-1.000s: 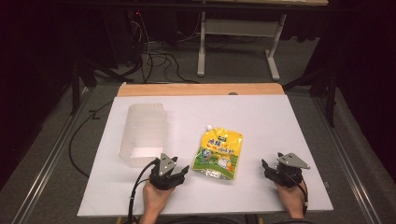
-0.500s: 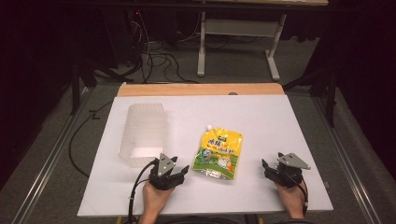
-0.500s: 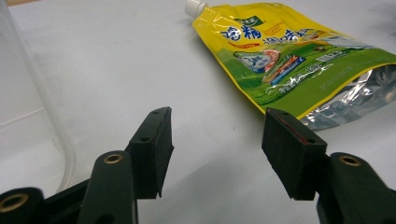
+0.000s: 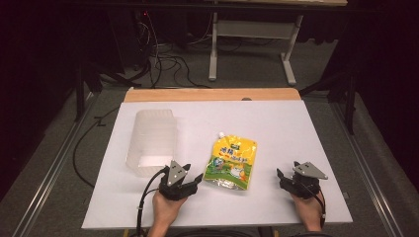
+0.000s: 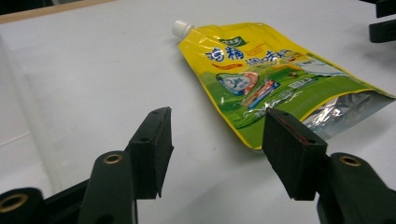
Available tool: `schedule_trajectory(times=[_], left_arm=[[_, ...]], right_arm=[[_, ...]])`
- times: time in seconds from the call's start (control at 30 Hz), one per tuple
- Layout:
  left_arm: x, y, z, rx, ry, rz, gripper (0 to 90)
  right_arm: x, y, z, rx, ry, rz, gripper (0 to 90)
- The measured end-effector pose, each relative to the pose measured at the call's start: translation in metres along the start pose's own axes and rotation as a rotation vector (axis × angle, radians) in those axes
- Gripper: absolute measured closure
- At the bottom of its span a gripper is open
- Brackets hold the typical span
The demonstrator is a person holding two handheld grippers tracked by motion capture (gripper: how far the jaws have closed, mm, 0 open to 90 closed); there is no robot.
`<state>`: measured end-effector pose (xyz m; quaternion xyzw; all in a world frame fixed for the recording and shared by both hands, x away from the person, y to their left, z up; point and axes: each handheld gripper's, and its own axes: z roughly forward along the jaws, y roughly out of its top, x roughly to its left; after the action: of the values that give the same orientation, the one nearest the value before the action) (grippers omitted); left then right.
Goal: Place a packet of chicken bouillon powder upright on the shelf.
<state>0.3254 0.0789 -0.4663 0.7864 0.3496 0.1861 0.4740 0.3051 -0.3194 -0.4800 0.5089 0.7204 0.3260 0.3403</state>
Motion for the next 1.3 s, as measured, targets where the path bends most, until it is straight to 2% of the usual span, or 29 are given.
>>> schedule_trajectory(times=[0.23,0.37,0.43,0.73,0.83,0.93,1.03,1.17,1.3], left_arm=[[-0.006,0.010,0.005,0.021,-0.029,0.010,42.3],[-0.008,0.016,0.010,0.037,-0.040,-0.005,41.5],[-0.009,0.019,0.013,0.054,-0.033,-0.001,41.5],[-0.011,0.032,0.024,0.082,-0.068,-0.008,39.7],[-0.011,0.038,0.028,0.087,-0.071,-0.009,39.6],[-0.011,0.044,0.032,0.086,-0.054,-0.004,39.6],[-0.011,0.050,0.037,0.107,-0.042,0.010,39.2],[-0.009,0.055,0.048,0.158,-0.053,-0.014,38.1],[-0.007,0.060,0.059,0.200,-0.059,-0.010,36.9]], right_arm=[[0.000,0.000,0.000,-0.001,-0.005,0.007,31.9],[0.000,0.000,0.000,0.000,-0.002,0.000,31.8],[0.000,0.000,0.000,0.000,-0.003,0.001,31.8],[0.001,0.000,0.000,0.001,-0.006,-0.006,31.8],[0.000,0.000,-0.001,-0.005,-0.002,-0.002,31.8],[0.000,0.000,-0.001,-0.009,-0.002,0.006,31.7],[0.000,0.000,-0.001,-0.013,-0.001,0.009,31.7],[0.000,0.000,-0.001,-0.011,-0.004,0.004,31.7],[0.000,0.000,-0.001,-0.015,-0.003,0.008,31.7]])
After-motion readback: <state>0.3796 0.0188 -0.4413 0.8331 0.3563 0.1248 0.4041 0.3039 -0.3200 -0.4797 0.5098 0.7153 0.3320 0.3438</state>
